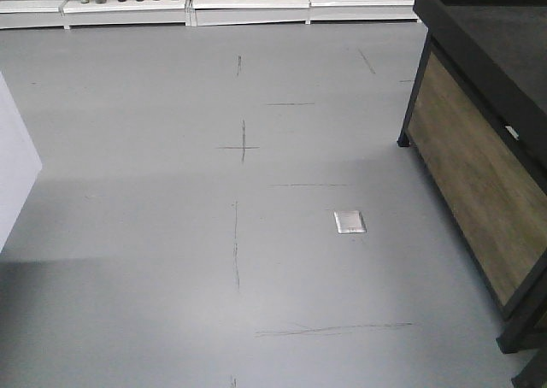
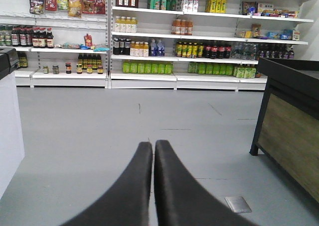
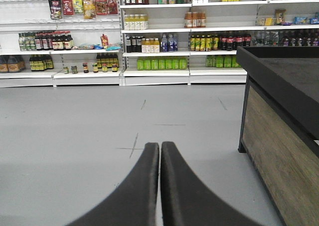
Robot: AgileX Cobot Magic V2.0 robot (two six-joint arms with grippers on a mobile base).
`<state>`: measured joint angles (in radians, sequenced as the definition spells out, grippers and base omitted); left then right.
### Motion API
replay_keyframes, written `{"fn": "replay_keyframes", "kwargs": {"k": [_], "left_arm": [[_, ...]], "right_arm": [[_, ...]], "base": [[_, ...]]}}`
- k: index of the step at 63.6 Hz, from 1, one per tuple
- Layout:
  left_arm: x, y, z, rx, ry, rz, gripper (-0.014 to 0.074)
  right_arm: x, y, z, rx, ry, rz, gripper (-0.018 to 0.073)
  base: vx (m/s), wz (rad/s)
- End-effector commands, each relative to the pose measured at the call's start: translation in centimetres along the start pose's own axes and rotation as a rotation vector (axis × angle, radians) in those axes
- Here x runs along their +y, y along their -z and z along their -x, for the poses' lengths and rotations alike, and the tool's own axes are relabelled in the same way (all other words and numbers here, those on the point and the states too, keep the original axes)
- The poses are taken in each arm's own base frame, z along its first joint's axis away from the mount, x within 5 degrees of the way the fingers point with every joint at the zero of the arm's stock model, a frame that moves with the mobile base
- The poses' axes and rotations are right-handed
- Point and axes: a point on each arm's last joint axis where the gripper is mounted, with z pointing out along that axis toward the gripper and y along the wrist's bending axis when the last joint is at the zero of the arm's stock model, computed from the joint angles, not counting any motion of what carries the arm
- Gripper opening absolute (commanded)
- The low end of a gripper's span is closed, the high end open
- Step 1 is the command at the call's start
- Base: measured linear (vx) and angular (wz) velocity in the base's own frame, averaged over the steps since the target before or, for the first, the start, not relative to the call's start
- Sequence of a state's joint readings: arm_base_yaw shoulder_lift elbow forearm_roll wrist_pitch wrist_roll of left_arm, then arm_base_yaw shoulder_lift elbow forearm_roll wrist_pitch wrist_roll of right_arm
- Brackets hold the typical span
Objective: Pick three apples into basket with both arms
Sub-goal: 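Drive the base forward along the aisle toward the fruit tables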
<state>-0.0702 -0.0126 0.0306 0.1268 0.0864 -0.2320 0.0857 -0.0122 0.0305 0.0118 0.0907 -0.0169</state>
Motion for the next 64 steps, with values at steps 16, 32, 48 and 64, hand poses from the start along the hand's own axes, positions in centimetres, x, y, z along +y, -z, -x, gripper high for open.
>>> {"fn": "replay_keyframes", "kwargs": {"k": [16,32,48,64], "left_arm": [[-0.19,-0.10,0.66,-0.052,0.012,-0.022,-0.0006],[-0.19,-0.10,0.66,-0.052,0.012,-0.022,-0.0006],[-0.19,-0.10,0.66,-0.052,0.012,-0.022,-0.0006],[-0.19,-0.10,0.66,-0.052,0.012,-0.022,-0.0006]], "right_arm": [[-0.04,-0.10,0.31,-0.058,0.009,-0.006,-0.0008],[-0.04,-0.10,0.31,-0.058,0.009,-0.006,-0.0008],[-0.04,-0.10,0.31,-0.058,0.009,-0.006,-0.0008],[-0.04,-0.10,0.31,-0.058,0.009,-0.006,-0.0008]], "base": [[0.00,0.00],[0.00,0.00],[0.00,0.00],[0.00,0.00]]}}
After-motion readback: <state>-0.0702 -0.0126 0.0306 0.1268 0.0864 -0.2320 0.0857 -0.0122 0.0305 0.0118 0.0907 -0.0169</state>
